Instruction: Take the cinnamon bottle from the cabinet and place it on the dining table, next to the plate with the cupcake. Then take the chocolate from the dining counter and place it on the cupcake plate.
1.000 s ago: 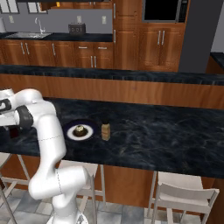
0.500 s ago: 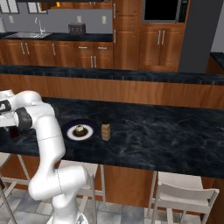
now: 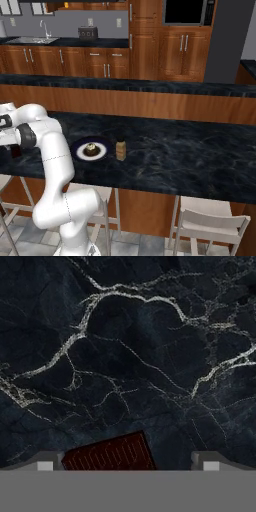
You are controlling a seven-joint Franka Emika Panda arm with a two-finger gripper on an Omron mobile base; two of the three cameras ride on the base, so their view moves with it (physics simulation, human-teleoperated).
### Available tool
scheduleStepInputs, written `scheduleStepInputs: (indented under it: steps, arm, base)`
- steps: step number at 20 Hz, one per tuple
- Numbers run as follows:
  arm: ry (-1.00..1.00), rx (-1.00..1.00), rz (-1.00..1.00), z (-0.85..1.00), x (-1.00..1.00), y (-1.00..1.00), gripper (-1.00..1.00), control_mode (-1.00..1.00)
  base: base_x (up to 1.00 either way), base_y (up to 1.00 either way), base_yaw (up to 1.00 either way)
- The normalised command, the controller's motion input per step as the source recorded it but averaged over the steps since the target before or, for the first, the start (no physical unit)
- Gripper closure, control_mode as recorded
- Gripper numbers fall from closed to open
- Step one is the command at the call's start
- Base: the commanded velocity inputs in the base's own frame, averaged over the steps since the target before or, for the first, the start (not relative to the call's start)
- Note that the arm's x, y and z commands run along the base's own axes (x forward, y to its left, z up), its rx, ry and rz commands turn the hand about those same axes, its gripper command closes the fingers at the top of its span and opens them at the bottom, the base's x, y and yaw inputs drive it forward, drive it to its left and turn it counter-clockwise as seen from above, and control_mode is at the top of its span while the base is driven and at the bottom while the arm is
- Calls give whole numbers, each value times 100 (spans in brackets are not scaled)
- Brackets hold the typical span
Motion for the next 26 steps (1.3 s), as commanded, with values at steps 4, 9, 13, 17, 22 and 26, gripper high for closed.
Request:
scheduleStepInputs:
  steps: [4,9,13,17,22,26]
  arm:
    - [0,0,0,-42,-25,0,100,-100]
    - [0,0,0,-50,-29,-3,100,-100]
    - [0,0,0,-51,-30,-11,100,-100]
    - [0,0,0,-44,-32,-13,100,-100]
    - [0,0,0,-23,-25,-21,100,-100]
    - [0,0,0,5,-15,-31,100,-100]
  base:
    - [0,0,0]
    - [0,0,0]
    - [0,0,0]
    - [0,0,0]
    - [0,0,0]
    - [0,0,0]
